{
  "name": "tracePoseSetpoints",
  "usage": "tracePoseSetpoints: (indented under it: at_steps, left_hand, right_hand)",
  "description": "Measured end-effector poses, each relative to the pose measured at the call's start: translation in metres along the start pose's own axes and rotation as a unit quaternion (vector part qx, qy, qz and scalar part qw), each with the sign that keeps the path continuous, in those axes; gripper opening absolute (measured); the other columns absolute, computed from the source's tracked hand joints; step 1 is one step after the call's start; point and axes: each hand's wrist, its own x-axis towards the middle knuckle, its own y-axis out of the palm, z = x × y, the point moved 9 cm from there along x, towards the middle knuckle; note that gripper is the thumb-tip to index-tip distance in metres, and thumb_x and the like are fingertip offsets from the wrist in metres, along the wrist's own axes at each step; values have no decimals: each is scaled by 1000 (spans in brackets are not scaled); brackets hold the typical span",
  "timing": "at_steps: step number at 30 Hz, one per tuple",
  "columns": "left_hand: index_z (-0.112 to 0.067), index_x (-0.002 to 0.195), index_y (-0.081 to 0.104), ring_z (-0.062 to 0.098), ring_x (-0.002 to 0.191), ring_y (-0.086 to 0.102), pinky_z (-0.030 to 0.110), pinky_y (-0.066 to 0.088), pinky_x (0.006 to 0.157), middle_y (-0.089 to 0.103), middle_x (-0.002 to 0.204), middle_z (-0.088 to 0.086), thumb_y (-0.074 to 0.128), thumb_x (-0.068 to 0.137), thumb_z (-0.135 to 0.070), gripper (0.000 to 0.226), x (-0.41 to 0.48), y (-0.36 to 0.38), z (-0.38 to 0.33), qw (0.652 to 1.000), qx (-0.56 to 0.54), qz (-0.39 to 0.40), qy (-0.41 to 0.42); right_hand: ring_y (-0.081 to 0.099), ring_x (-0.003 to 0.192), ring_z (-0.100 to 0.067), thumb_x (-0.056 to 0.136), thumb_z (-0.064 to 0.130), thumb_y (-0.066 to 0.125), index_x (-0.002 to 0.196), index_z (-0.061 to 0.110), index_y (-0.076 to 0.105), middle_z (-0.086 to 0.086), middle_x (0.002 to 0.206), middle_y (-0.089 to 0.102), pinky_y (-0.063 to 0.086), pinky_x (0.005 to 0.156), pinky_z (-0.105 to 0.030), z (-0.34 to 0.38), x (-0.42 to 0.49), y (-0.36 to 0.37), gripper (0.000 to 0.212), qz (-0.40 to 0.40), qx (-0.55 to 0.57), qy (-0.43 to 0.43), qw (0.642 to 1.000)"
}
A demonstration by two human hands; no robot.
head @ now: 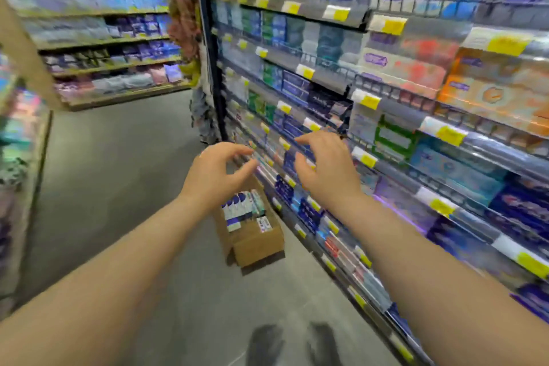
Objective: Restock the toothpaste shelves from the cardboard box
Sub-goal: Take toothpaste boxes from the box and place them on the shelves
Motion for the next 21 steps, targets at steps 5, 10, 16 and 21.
tracePoseSetpoints:
  at_steps: [5, 10, 16, 21]
  left_hand:
    - [-26, 106, 69, 7, 85, 55, 22, 40, 80, 65, 101, -9, 67, 85, -35, 23, -4, -37, 112, 997, 2, -7, -73]
    - [-29, 104, 68, 8, 81, 57, 24, 44, 78, 65, 99, -10, 67, 85, -34, 20, 31, -30, 202, 992, -8, -4, -123]
    - [-26, 106, 68, 9, 83, 56, 23, 44, 80, 62, 97, -10, 67, 85, -30, 21, 112, 5, 285, 987, -19, 21, -156]
    - [-26, 106, 68, 6, 80, 56, 21, 43, 80, 63, 97, -11, 69, 84, -31, 22, 174, 42, 348, 984, -29, 63, -162]
  right_hand:
    - [52, 110, -21, 91, 20, 51, 118, 15, 60, -1, 112, 61, 43, 94, -40, 45, 34, 101, 29, 80, 49, 7, 996]
    - [49, 114, -18, 92, 20, 51, 122, 16, 57, -1, 119, 59, 40, 95, -33, 34, 85, 183, 32, 124, 76, 41, 989]
    - [48, 114, -15, 93, 20, 51, 123, 17, 57, 1, 122, 57, 37, 93, -27, -11, 163, 281, 31, 158, 99, 98, 978]
    - [49, 109, -12, 92, 21, 52, 122, 18, 58, 2, 120, 57, 34, 88, -22, -42, 218, 343, 31, 186, 100, 142, 967]
